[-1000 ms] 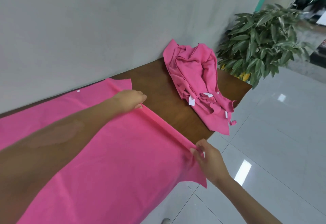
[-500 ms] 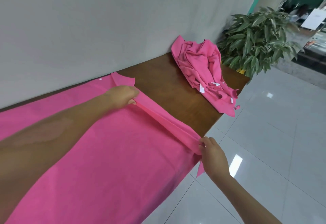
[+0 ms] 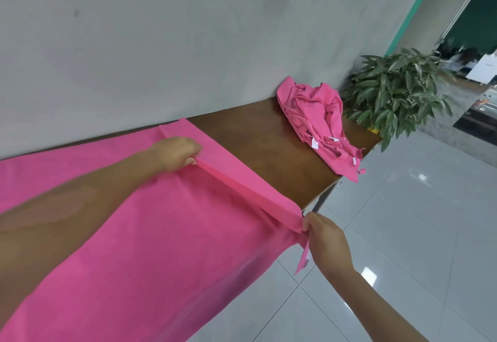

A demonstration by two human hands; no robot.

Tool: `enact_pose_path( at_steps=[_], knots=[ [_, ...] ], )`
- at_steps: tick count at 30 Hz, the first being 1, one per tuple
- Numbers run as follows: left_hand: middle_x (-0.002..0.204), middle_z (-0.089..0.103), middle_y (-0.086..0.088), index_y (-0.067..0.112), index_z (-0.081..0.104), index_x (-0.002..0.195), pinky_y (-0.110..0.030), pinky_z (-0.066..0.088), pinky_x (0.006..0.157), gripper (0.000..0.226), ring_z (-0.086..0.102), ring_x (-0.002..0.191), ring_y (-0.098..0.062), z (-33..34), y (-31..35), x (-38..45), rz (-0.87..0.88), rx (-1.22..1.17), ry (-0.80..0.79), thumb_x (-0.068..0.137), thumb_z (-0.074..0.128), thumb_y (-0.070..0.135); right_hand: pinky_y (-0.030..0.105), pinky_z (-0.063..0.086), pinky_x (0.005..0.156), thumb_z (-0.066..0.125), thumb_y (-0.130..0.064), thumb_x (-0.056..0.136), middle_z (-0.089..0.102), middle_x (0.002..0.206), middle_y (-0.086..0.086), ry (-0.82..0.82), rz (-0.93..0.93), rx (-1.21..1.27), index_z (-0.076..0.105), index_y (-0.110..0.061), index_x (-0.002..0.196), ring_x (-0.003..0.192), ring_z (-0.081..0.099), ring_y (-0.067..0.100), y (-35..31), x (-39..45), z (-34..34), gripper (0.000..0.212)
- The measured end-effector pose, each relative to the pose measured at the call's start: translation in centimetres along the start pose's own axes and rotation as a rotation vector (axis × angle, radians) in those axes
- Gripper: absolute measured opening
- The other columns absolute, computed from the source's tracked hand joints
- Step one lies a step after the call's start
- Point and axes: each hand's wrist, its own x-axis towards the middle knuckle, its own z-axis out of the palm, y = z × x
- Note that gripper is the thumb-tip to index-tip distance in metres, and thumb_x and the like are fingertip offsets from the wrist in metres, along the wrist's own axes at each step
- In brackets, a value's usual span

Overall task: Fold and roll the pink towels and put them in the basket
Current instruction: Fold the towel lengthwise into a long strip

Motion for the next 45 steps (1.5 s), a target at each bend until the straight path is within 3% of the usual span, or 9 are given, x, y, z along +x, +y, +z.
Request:
enact_pose_path(
  at_steps=[4,15,22,26,29,34,36,41,45],
  knots=[
    [0.087,0.054,-0.007,0.016,0.046,0.083,-0.039,0.044,0.074,0.021,0.049,0.079,-0.024,-0.4,0.5,-5.5,-0.042,0.003,0.008,0.094,0.064,0.016,0.035,0.053,0.053,0.07,0.013,0.059,0.062,0.077,-0.006,0.013,-0.131,-0.041,0.064,-0.019,0.082,0.067,0.056,0.017,-1.6,-4.3,0.0,0.04],
    [0.087,0.062,-0.014,0.004,0.061,0.085,-0.037,0.043,0.069,0.006,0.058,0.08,-0.03,-0.6,-0.8,-21.2,-0.107,-0.009,0.112,0.086,0.066,0.003,0.025,0.044,0.044,0.066,0.03,0.038,0.071,0.08,0.0,0.074,-0.279,0.019,0.076,-0.01,0.088,0.056,0.063,0.023,-10.0,-14.3,0.2,0.065],
    [0.087,0.061,-0.013,0.006,0.06,0.084,-0.036,0.043,0.069,0.006,0.055,0.079,-0.028,-2.3,-3.1,-29.0,-0.197,0.015,0.126,0.085,0.063,0.001,0.028,0.051,0.056,0.1,-0.014,0.019,0.072,0.095,-0.003,-0.144,-0.317,0.109,0.074,-0.009,0.1,0.077,0.069,0.02,-15.9,-19.1,0.4,0.085],
    [0.087,0.059,-0.012,0.005,0.06,0.085,-0.036,0.041,0.069,0.006,0.054,0.079,-0.027,-3.4,-4.9,-33.0,-0.207,0.019,0.14,0.084,0.062,0.0,0.043,0.057,0.074,0.095,-0.047,0.051,0.067,0.115,-0.011,-0.155,-0.278,0.145,0.066,-0.022,0.118,0.096,0.066,0.012,-19.9,-21.7,1.1,0.077],
    [0.085,0.06,-0.014,0.003,0.06,0.084,-0.036,0.042,0.069,0.006,0.056,0.079,-0.029,-4.2,-6.5,-36.4,-0.181,0.016,0.158,0.084,0.063,-0.001,0.041,0.056,0.084,0.076,-0.025,0.084,0.064,0.12,-0.011,-0.121,-0.22,0.252,0.067,-0.021,0.124,0.093,0.067,0.013,-23.9,-24.5,1.0,0.041],
    [0.086,0.061,-0.017,0.002,0.061,0.084,-0.038,0.042,0.07,0.005,0.058,0.079,-0.033,-5.0,-9.5,-42.6,-0.139,0.042,0.159,0.084,0.063,-0.002,-0.007,0.015,0.095,0.073,-0.008,0.09,0.061,0.122,-0.012,-0.149,-0.15,0.263,0.066,-0.018,0.128,0.076,0.055,0.002,-31.7,-30.3,-0.2,0.04],
    [0.087,0.062,-0.018,0.001,0.062,0.085,-0.039,0.043,0.071,0.004,0.059,0.081,-0.034,-5.4,-10.7,-44.9,-0.131,0.052,0.161,0.084,0.062,-0.003,-0.009,0.013,0.093,0.073,-0.013,0.09,0.057,0.127,-0.017,-0.18,-0.166,0.269,0.063,-0.022,0.132,0.078,0.054,-0.001,-34.6,-32.6,-0.6,0.044],
    [0.095,0.064,-0.017,0.003,0.065,0.091,-0.038,0.042,0.075,0.007,0.06,0.089,-0.035,-6.5,-13.5,-51.1,-0.161,0.054,0.171,0.086,0.062,0.0,0.011,0.05,0.076,0.065,-0.001,0.088,0.054,0.131,-0.019,-0.237,-0.197,0.378,0.06,-0.022,0.137,0.076,0.055,-0.011,-40.7,-37.1,-0.1,0.053],
    [0.092,0.063,-0.017,0.003,0.064,0.09,-0.034,0.036,0.07,0.006,0.059,0.087,-0.035,-6.9,-16.3,-56.8,-0.209,0.068,0.161,0.086,0.062,0.0,0.018,0.046,0.097,0.052,-0.014,0.076,0.053,0.13,-0.019,-0.266,-0.28,0.398,0.061,-0.016,0.137,0.112,0.054,0.0,-46.3,-40.0,-0.2,0.062]
  ],
)
